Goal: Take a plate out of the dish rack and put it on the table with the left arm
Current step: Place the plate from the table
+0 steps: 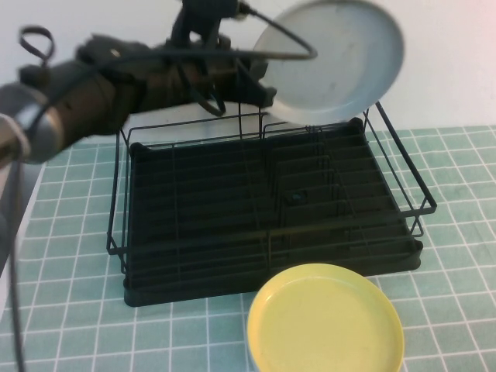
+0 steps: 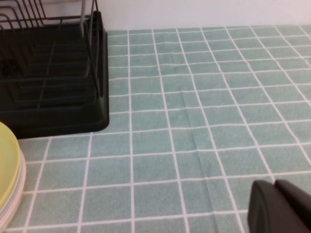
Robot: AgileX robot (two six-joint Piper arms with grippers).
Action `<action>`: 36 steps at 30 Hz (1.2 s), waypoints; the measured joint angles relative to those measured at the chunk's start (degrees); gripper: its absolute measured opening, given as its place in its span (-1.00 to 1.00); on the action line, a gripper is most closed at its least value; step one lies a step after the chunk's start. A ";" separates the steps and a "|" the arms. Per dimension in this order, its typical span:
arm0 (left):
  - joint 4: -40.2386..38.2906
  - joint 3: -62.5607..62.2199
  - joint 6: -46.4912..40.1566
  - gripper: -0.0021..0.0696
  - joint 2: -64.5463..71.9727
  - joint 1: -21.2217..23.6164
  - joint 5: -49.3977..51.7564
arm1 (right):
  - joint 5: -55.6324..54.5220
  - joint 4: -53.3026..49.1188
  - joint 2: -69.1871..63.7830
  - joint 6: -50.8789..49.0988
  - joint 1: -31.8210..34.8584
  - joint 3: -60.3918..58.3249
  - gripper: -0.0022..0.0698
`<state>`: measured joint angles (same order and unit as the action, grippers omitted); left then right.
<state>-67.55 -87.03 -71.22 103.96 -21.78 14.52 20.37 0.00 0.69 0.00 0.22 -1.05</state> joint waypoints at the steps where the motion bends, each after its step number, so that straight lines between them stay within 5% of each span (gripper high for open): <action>1: 1.10 0.00 0.84 -0.81 -1.77 0.00 2.03 | 0.00 0.00 0.00 0.00 0.00 0.00 -0.94; 11: 27.01 -0.33 36.80 -0.81 -11.58 0.00 33.24 | 0.00 0.00 0.00 0.00 0.00 0.00 -0.94; 17: 32.23 0.30 45.57 -0.81 -9.08 0.00 50.13 | 0.00 0.00 0.00 0.00 0.00 0.00 -0.94; 32: 29.35 15.29 49.27 -0.81 -3.74 -2.70 46.67 | 0.00 0.00 0.00 0.00 0.00 0.00 -0.94; 36: 29.35 15.52 49.17 -0.61 -3.74 -2.92 44.30 | 0.00 0.00 0.00 0.00 0.00 0.00 -0.94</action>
<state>-38.21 -71.51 -22.04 100.22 -24.70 58.82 20.37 0.00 0.69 0.00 0.22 -1.05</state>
